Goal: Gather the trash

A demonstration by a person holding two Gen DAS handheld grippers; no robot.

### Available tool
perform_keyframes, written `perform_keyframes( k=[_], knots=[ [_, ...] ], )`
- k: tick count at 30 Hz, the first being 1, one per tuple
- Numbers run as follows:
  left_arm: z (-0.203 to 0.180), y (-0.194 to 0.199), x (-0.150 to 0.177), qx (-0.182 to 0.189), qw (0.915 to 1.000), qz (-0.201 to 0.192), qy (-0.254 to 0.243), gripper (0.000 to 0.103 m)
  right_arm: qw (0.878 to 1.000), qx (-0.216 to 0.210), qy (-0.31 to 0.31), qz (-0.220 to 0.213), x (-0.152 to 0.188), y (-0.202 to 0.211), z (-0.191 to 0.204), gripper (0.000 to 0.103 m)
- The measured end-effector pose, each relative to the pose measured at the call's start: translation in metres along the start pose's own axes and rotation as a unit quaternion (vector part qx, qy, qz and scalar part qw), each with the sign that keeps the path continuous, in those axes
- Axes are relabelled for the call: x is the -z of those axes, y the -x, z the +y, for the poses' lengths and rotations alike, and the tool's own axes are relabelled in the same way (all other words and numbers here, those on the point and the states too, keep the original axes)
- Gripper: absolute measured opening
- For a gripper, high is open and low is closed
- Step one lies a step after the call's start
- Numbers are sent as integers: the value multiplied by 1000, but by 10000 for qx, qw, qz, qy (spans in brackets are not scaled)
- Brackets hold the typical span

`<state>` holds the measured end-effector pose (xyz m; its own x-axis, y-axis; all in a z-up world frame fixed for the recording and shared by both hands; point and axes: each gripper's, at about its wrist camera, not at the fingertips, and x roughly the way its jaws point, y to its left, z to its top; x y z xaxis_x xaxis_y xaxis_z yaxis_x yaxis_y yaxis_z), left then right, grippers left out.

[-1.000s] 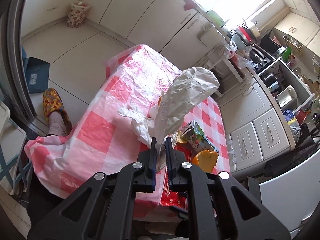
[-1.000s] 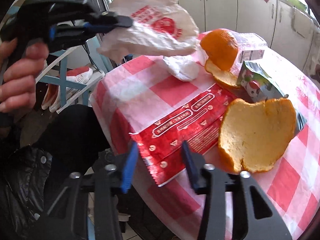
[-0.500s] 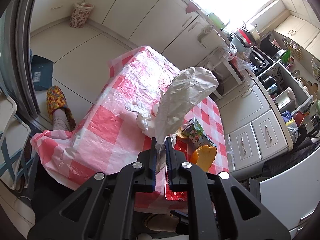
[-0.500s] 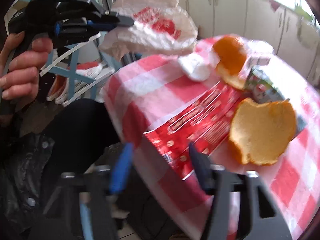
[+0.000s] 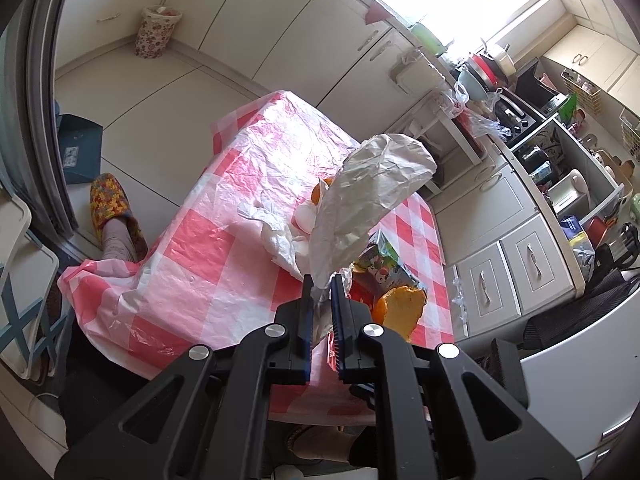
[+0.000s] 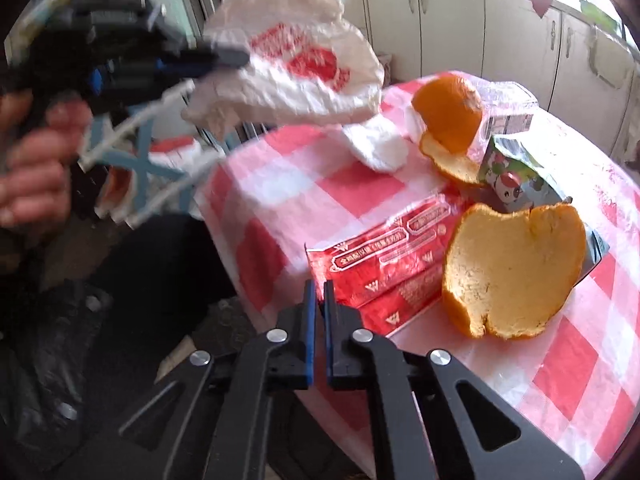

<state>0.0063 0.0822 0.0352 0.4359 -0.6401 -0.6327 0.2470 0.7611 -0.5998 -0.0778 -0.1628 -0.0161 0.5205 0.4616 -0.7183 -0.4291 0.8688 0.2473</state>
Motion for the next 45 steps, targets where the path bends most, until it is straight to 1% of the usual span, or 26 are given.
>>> perform_keyframes(
  k=[2, 5, 8, 11, 16, 19, 23, 24, 26, 27, 28, 29, 30, 31, 32, 34, 36, 38, 41, 44, 45],
  knots=[
    [-4, 2, -1, -13, 10000, -19, -58, 8, 9987, -308, -285, -276, -4, 15, -9, 3],
    [-10, 5, -1, -28, 9999, -35, -113, 8, 9915, -748, -799, -698, -8, 36, -27, 3],
    [-17, 5, 0, -31, 9998, -40, -170, 8, 9801, -1126, -1244, -1065, -8, 52, -42, 2],
    [-27, 5, 2, -7, 9997, -34, -230, 8, 9657, -1462, -1612, -1420, -5, 69, -57, 2],
    [-51, 7, 2, 80, 9991, -36, -427, 8, 9322, -1970, -2184, -2110, 3, 101, -82, 2],
    [-70, 8, 1, 173, 9983, -47, -562, 8, 9076, -2194, -2513, -2549, 12, 121, -102, 2],
    [-100, 4, 0, 329, 9964, -23, -785, 8, 8721, -2272, -2958, -3167, 33, 154, -134, 2],
    [-110, 2, -1, 340, 9955, -30, -888, 8, 8683, -2179, -3044, -3256, 39, 163, -141, 2],
    [-123, 2, -3, 400, 9945, -82, -964, 8, 8746, -1876, -3105, -3216, 44, 173, -149, 2],
    [-129, 2, -4, 437, 9941, -111, -987, 8, 8783, -1867, -3090, -3134, 45, 173, -147, 3],
    [-133, 2, -5, 435, 9938, -131, -1018, 8, 8853, -1860, -3038, -2988, 43, 172, -146, 13],
    [-136, 0, -6, 425, 9936, -136, -1042, 8, 8977, -1762, -2964, -2742, 39, 165, -140, 30],
    [-137, -2, -7, 406, 9937, -122, -1037, 8, 9121, -1530, -2897, -2464, 34, 155, -132, 71],
    [-137, -4, -8, 392, 9940, -100, -1015, 8, 9231, -1396, -2782, -2257, 30, 145, -126, 76],
    [-136, -5, -7, 379, 9943, -85, -997, 8, 9337, -1414, -2615, -1996, 24, 131, -118, 76],
    [-131, -7, -6, 311, 9949, -68, -961, 8, 9475, -1249, -2571, -1432, 18, 101, -112, 75],
    [-126, -8, -5, 282, 9956, -59, -891, 8, 9495, -1242, -2692, -1030, 14, 71, -113, 71],
    [-121, -5, -4, 246, 9960, -75, -853, 8, 9502, -1170, -2783, -777, 9, 51, -114, 70],
    [-107, 1, -7, 228, 9969, -133, -742, 8, 9461, -1196, -2925, -707, 0, 33, -119, 66],
    [-96, 7, -11, 225, 9976, -170, -634, 8, 9444, -1039, -3058, -624, -5, 21, -123, 59],
    [-92, 8, -12, 221, 9977, -176, -615, 8, 9427, -976, -3147, -523, -5, 15, -125, 58]
  ],
)
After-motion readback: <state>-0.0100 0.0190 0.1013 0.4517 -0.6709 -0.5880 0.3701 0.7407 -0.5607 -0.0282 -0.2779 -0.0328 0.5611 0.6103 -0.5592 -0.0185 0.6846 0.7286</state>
